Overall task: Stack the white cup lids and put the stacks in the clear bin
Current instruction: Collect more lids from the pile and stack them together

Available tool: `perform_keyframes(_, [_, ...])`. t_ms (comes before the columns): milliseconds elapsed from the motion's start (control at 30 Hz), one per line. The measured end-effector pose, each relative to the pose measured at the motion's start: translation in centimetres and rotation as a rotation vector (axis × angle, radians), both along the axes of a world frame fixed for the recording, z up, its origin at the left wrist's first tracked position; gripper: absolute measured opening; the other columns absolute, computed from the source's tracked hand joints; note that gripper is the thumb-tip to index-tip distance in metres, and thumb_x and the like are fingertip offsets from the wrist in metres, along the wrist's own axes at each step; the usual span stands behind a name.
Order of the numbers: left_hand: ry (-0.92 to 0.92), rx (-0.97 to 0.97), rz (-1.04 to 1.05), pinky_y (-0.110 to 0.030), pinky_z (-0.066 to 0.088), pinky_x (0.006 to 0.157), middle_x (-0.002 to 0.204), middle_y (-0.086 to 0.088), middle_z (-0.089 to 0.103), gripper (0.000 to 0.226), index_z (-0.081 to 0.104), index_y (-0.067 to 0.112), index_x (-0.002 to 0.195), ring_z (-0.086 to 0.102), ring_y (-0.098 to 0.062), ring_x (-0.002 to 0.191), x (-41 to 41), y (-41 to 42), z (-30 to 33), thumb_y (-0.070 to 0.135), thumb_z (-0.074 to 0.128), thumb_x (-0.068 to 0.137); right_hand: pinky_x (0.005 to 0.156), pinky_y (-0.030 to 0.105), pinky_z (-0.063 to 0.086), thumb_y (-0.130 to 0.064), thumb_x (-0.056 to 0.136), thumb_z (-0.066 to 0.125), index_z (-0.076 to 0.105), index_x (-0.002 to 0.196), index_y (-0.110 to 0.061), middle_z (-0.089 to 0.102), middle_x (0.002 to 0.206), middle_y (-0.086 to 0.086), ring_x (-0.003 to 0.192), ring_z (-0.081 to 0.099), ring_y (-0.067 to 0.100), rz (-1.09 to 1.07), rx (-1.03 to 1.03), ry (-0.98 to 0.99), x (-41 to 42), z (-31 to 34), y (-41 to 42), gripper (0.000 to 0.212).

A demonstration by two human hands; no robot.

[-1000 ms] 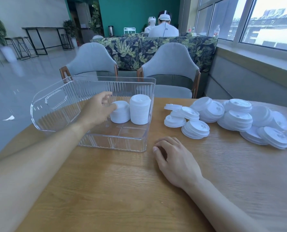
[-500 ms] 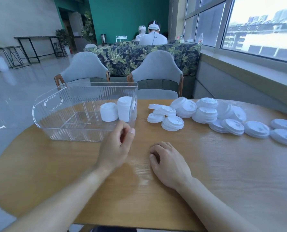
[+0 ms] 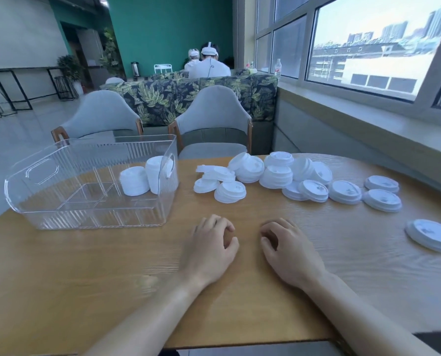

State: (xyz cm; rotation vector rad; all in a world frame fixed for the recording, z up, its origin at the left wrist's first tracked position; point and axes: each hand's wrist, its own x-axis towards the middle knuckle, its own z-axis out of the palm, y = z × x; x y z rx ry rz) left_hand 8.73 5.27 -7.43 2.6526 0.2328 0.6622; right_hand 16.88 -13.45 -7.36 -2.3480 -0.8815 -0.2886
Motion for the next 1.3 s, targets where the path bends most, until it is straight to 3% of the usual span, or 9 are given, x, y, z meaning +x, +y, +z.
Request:
perform_keyframes(267, [0.070, -0.019, 0.077, -0.031, 0.036, 0.110, 0.142, 0.011, 0.044, 0.045, 0.047, 0.026, 0.140, 0.040, -0.013, 0.134, 4.5, -0.6, 0.5, 0.039, 0.055, 0.097, 0.095, 0.039, 0.048, -0.020, 0.089, 0.059, 0.068, 0.096, -0.017, 0.066, 0.107, -0.006, 0.113, 0.050, 0.018, -0.182, 0.017, -0.012, 4.6, -0.2, -3.7, 0.012])
perform_keyframes(533, [-0.015, -0.067, 0.187, -0.035, 0.039, 0.109, 0.151, -0.001, 0.039, 0.059, 0.043, 0.016, 0.144, 0.035, -0.021, 0.141, 8.9, 0.8, 0.6, 0.037, 0.064, 0.093, 0.112, 0.041, 0.035, -0.014, 0.086, 0.065, 0.061, 0.127, -0.008, 0.050, 0.142, 0.008, 0.133, 0.033, 0.025, -0.345, 0.027, -0.078, 9.1, 0.4, -4.8, 0.041])
perform_keyframes(700, [-0.050, -0.024, 0.193, -0.037, 0.042, 0.104, 0.146, -0.001, 0.044, 0.064, 0.046, 0.016, 0.141, 0.040, -0.023, 0.136, 11.2, 1.6, 0.8, 0.046, 0.069, 0.089, 0.112, 0.043, 0.034, -0.024, 0.090, 0.063, 0.054, 0.135, -0.013, 0.043, 0.149, 0.007, 0.137, 0.029, 0.024, -0.409, 0.049, -0.067, 11.6, 0.6, -4.5, 0.047])
perform_keyframes(900, [-0.077, 0.018, 0.257, -0.038, 0.039, 0.101, 0.139, -0.002, 0.052, 0.069, 0.048, 0.018, 0.140, 0.045, -0.025, 0.129, 13.0, 2.0, 0.9, 0.057, 0.068, 0.086, 0.115, 0.043, 0.030, -0.050, 0.093, 0.061, 0.044, 0.145, -0.013, 0.039, 0.152, 0.008, 0.142, 0.026, 0.027, -0.451, -0.006, -0.023, 13.5, 0.8, -4.4, 0.065])
perform_keyframes(1300, [-0.072, 0.023, 0.317, -0.038, 0.039, 0.098, 0.130, -0.004, 0.055, 0.060, 0.051, 0.020, 0.130, 0.050, -0.027, 0.119, 13.5, 2.5, 0.7, 0.062, 0.065, 0.089, 0.112, 0.045, 0.028, -0.056, 0.094, 0.056, 0.042, 0.145, -0.013, 0.050, 0.142, 0.014, 0.137, 0.030, 0.032, -0.519, -0.051, -0.033, 14.0, 0.6, -4.0, 0.068])
